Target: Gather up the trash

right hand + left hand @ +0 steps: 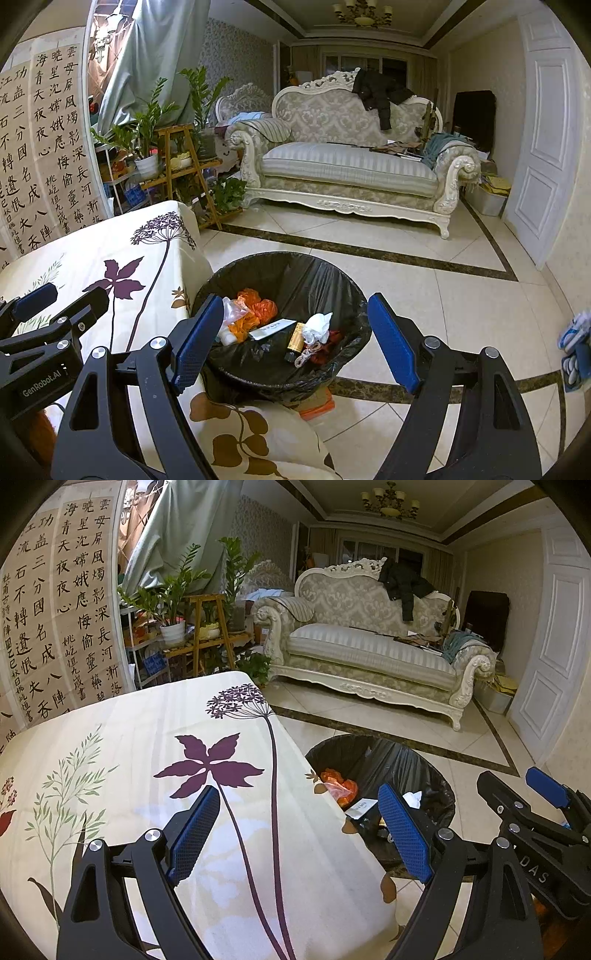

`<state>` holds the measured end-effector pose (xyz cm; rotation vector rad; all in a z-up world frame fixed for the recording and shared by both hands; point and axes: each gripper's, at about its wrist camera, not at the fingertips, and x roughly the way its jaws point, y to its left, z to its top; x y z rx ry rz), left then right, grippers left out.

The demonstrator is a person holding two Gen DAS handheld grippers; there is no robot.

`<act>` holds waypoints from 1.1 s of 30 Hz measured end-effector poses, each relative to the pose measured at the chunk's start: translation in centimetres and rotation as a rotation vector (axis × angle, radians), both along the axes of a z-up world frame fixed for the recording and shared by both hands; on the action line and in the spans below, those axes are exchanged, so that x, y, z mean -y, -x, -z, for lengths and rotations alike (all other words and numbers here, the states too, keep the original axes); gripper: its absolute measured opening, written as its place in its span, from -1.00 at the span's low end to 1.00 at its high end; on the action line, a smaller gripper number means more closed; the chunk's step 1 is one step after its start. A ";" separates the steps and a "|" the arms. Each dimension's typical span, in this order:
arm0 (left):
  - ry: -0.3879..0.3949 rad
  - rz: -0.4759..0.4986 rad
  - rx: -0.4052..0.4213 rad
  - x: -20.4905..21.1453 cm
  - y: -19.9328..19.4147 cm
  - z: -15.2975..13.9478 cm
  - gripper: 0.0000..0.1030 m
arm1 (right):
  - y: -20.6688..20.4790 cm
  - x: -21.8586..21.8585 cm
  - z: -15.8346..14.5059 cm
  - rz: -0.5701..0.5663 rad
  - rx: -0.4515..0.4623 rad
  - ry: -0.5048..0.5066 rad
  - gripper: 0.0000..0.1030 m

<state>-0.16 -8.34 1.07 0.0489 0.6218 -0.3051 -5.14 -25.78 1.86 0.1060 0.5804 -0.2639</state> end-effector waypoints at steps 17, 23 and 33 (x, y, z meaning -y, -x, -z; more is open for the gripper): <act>-0.013 0.010 0.008 0.3 0.2 0.2 0.65 | 0.0 -0.1 0.0 -0.001 -0.002 0.000 0.52; -0.001 0.023 0.008 0.4 0.3 0.1 0.65 | -0.1 -0.1 0.0 -0.001 -0.003 0.001 0.52; -0.001 0.015 0.010 0.4 0.0 -0.1 0.65 | -0.1 -0.2 -0.1 -0.001 -0.006 0.001 0.52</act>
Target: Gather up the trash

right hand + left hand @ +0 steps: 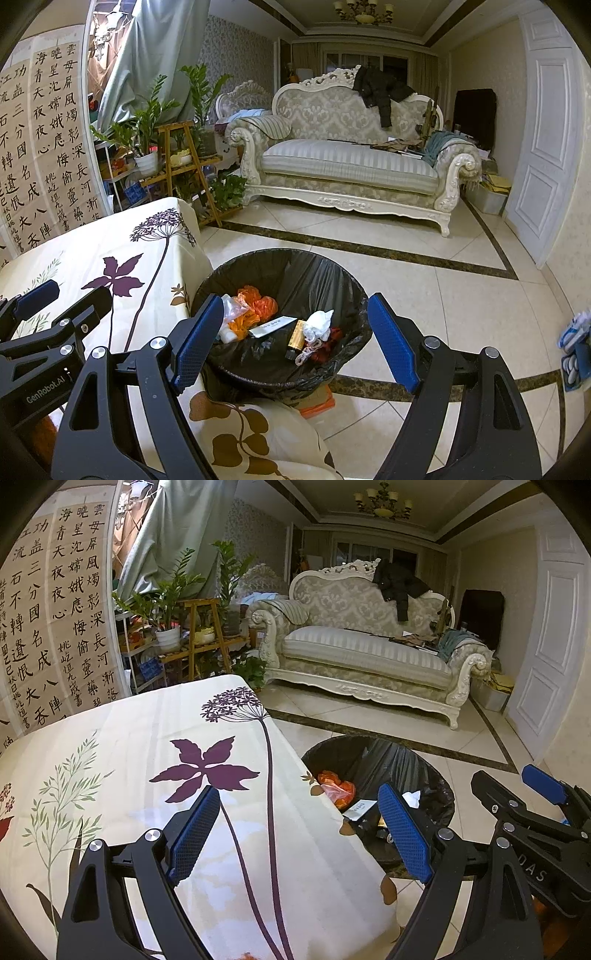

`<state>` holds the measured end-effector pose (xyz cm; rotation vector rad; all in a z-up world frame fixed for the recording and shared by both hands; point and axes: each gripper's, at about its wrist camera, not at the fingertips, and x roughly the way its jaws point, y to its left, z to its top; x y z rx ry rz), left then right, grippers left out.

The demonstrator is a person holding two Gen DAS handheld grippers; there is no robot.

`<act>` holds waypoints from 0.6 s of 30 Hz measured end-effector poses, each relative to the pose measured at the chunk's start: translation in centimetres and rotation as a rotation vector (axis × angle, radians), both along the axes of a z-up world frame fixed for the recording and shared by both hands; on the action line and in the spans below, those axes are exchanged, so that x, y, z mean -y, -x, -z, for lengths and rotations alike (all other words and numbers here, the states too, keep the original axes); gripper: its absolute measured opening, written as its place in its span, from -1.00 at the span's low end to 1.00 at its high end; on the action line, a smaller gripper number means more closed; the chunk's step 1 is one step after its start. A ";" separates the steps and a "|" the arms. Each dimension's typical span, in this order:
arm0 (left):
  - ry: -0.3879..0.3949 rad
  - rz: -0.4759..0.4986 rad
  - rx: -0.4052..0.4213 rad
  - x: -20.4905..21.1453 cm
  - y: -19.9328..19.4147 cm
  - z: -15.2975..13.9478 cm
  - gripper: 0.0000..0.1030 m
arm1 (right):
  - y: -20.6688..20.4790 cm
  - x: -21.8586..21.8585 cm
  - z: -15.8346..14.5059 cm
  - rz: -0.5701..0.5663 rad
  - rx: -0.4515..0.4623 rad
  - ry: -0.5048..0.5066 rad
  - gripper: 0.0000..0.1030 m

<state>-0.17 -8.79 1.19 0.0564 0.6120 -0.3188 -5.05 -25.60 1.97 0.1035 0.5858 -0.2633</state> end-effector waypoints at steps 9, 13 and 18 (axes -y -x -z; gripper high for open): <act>0.013 -0.005 -0.004 -0.1 -0.2 0.1 0.65 | -0.1 -0.1 0.0 0.000 -0.001 0.000 0.52; 0.022 -0.009 -0.010 -0.1 -0.4 0.2 0.67 | -0.1 -0.1 0.0 0.000 -0.001 -0.001 0.52; -0.013 -0.044 0.023 0.0 -0.2 0.2 0.67 | -0.1 -0.2 0.0 0.000 -0.001 -0.001 0.52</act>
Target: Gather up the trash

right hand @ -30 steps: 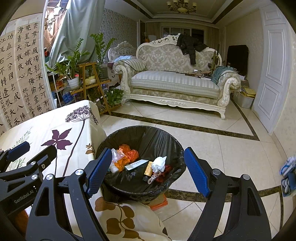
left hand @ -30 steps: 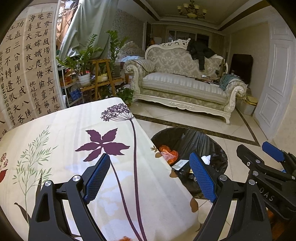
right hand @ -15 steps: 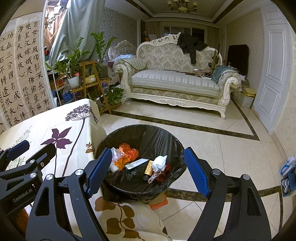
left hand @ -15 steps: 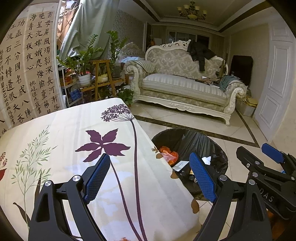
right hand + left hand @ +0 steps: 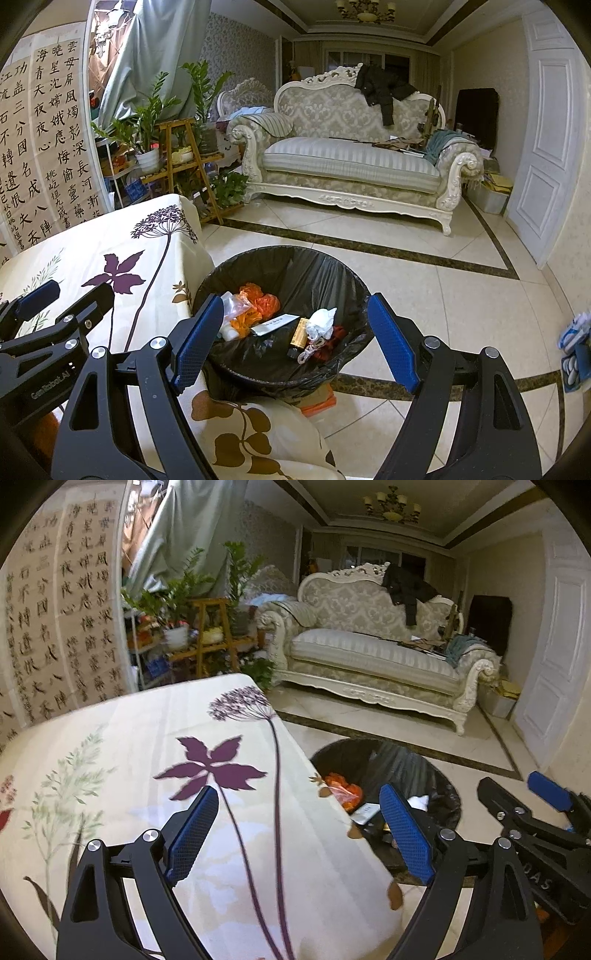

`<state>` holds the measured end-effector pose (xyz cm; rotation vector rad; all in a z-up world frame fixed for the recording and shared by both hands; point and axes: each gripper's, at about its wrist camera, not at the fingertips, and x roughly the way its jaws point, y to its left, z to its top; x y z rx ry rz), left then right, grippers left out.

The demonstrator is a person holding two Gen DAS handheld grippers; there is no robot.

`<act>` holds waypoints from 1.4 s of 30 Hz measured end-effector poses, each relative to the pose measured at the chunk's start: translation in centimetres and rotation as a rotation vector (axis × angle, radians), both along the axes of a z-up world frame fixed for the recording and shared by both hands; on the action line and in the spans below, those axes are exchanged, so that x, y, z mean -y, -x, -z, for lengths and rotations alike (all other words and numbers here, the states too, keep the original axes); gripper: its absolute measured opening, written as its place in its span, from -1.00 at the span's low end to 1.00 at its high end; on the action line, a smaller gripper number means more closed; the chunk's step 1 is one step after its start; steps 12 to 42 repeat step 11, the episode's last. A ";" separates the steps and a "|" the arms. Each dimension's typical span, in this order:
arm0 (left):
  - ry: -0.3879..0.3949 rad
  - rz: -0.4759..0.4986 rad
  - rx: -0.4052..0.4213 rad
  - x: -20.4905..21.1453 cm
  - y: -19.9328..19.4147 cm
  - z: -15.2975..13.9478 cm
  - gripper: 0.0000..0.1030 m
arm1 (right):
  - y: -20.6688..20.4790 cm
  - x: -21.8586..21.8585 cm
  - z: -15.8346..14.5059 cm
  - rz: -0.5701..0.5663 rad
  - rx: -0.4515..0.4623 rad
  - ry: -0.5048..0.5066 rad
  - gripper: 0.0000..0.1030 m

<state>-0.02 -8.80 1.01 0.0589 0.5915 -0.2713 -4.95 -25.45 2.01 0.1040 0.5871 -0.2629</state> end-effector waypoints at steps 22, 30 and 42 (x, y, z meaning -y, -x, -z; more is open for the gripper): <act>0.022 -0.021 -0.054 -1.0 -0.8 0.5 0.67 | -0.2 -0.7 0.3 -0.014 -0.007 0.000 0.52; 0.022 -0.021 -0.054 -1.0 -0.8 0.5 0.67 | -0.2 -0.7 0.3 -0.014 -0.007 0.000 0.52; 0.022 -0.021 -0.054 -1.0 -0.8 0.5 0.67 | -0.2 -0.7 0.3 -0.014 -0.007 0.000 0.52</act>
